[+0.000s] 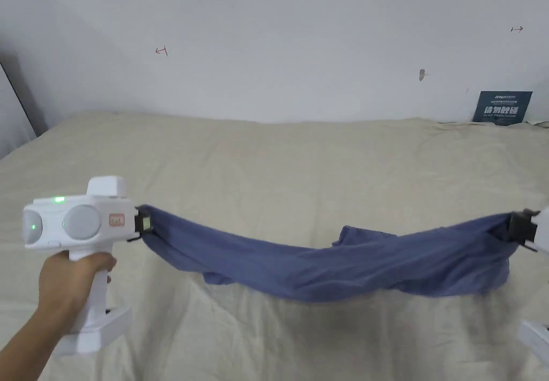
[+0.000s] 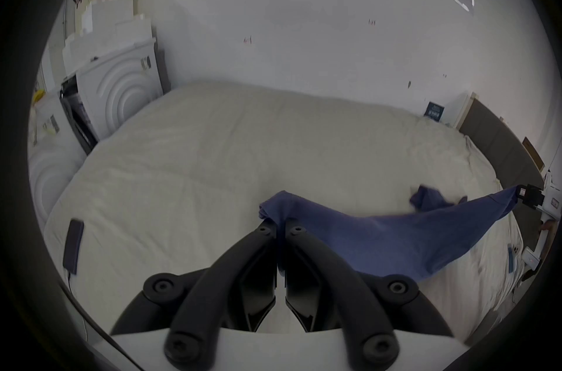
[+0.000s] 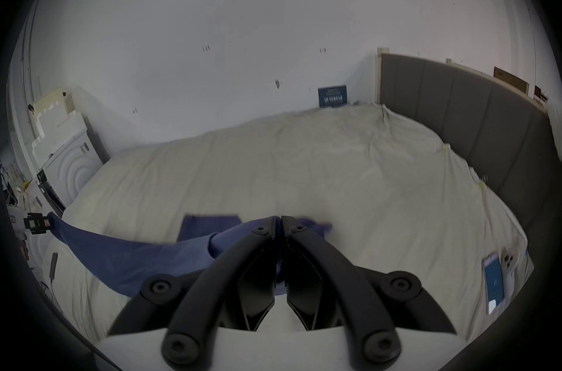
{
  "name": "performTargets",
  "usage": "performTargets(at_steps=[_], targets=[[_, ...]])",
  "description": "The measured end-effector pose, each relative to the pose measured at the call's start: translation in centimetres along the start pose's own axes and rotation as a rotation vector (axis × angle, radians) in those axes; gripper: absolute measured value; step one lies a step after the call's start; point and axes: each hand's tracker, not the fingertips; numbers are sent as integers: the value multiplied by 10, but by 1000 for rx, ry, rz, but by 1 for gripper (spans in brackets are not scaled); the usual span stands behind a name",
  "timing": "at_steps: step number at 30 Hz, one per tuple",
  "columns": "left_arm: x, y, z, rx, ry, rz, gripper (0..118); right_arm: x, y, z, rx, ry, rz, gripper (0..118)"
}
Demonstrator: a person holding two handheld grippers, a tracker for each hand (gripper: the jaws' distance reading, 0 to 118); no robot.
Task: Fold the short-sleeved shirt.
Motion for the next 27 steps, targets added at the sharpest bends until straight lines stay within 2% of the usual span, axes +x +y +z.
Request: performTargets(at_steps=[10, 27], targets=[[-30, -105, 2, -136, 16, 40, 2, 31, -102, 51, -115, -5, -57, 1], [-66, -196, 64, -233, 36, 24, 2, 61, -184, 146, -190, -10, -120, 1]])
